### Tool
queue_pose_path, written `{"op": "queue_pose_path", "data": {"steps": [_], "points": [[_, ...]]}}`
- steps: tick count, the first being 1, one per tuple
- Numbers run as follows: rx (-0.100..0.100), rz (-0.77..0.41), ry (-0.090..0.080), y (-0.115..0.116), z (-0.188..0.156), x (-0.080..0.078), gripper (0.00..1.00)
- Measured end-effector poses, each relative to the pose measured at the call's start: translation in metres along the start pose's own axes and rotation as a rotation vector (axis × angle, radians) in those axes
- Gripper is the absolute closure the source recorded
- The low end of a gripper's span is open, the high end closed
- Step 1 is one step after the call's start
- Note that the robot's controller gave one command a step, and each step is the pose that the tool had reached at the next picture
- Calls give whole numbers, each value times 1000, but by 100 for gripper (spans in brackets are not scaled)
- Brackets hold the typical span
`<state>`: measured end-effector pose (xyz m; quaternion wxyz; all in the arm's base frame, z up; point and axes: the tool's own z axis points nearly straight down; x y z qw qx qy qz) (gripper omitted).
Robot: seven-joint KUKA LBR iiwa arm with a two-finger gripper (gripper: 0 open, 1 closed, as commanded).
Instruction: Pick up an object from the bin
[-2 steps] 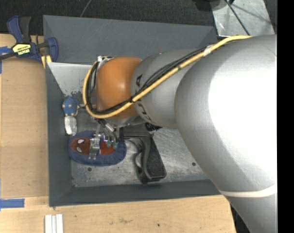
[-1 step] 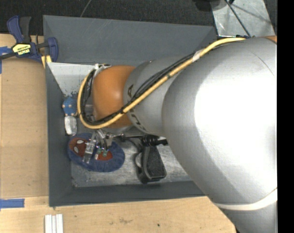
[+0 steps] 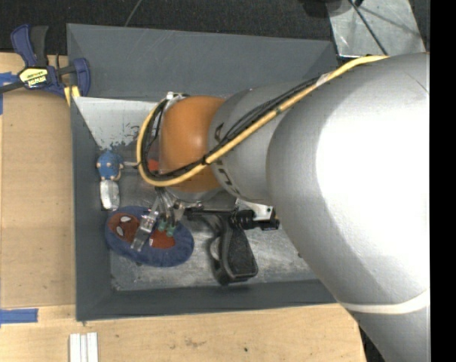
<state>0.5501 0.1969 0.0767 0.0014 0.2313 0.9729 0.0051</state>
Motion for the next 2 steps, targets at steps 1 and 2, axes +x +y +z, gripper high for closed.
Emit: {"op": "queue_pose_path", "data": {"steps": [1,2], "points": [[8,93,-15,11,0,37,0],[8,93,-7,13,-2,38,100]]}}
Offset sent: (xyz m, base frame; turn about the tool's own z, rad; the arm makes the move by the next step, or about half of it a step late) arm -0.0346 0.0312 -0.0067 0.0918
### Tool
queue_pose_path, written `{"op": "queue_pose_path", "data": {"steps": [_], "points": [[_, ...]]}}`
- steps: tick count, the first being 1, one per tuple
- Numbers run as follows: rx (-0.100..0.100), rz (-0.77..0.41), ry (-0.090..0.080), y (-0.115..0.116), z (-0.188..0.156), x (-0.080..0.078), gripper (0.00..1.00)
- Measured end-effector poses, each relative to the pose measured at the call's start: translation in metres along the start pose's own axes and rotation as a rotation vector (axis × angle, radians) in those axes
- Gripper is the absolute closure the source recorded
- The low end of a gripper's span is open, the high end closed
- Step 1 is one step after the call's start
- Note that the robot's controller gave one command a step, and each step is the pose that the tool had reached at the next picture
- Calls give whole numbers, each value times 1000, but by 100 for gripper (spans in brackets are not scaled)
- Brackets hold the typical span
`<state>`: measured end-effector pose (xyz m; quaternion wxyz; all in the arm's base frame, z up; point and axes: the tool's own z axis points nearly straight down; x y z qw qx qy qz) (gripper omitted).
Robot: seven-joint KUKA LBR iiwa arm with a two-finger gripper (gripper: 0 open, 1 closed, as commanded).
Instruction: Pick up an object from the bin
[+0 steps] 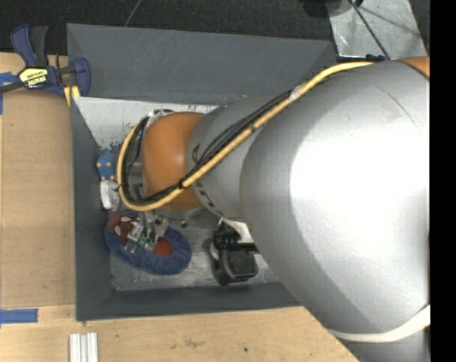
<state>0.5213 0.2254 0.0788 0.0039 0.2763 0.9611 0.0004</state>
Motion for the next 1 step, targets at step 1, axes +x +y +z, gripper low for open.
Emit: {"op": "queue_pose_path", "data": {"steps": [1], "points": [[-4,-2,2,2,-121,-3,100]]}}
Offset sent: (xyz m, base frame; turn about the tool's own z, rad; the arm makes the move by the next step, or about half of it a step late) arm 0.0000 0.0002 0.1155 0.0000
